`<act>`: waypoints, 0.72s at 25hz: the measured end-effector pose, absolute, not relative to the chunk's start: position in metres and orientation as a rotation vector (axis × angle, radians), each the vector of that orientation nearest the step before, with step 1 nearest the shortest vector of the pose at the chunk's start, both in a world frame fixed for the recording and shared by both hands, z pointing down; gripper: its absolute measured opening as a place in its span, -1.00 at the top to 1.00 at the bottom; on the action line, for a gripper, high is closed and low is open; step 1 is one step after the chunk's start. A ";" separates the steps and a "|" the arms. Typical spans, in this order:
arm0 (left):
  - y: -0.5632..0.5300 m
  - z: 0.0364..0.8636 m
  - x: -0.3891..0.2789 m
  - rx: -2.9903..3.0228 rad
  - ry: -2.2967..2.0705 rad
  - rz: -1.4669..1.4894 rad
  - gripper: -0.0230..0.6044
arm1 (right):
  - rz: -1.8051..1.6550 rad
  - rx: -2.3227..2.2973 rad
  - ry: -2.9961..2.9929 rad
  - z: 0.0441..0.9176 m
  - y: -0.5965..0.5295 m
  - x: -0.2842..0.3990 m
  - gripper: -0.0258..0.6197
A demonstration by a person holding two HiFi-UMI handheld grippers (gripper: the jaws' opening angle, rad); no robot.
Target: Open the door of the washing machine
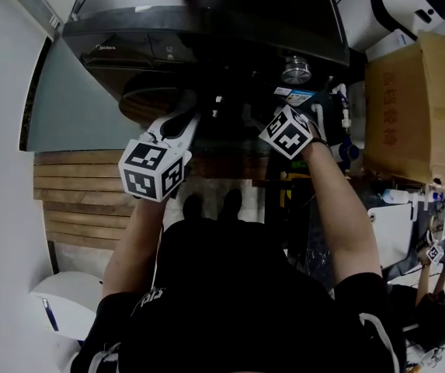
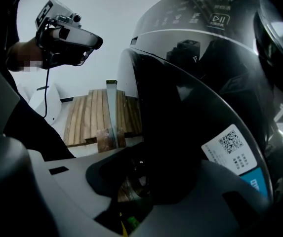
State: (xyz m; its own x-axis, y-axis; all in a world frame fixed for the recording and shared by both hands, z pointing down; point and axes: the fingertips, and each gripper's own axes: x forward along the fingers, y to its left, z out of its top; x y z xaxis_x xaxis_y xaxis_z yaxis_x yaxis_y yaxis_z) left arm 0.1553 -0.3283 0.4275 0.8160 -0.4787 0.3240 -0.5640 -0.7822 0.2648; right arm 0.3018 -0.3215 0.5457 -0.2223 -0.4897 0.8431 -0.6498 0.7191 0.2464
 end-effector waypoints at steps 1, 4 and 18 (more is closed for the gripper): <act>-0.328 0.427 0.154 2.649 -0.787 0.338 0.90 | 0.191 0.905 -1.876 0.546 -0.322 0.301 0.54; -0.323 0.423 0.152 2.658 -0.778 0.311 0.90 | 0.183 0.952 -1.868 0.545 -0.322 0.301 0.53; -0.310 0.418 0.107 2.665 -0.901 0.263 0.90 | 0.266 1.086 -2.042 0.543 -0.259 0.268 0.57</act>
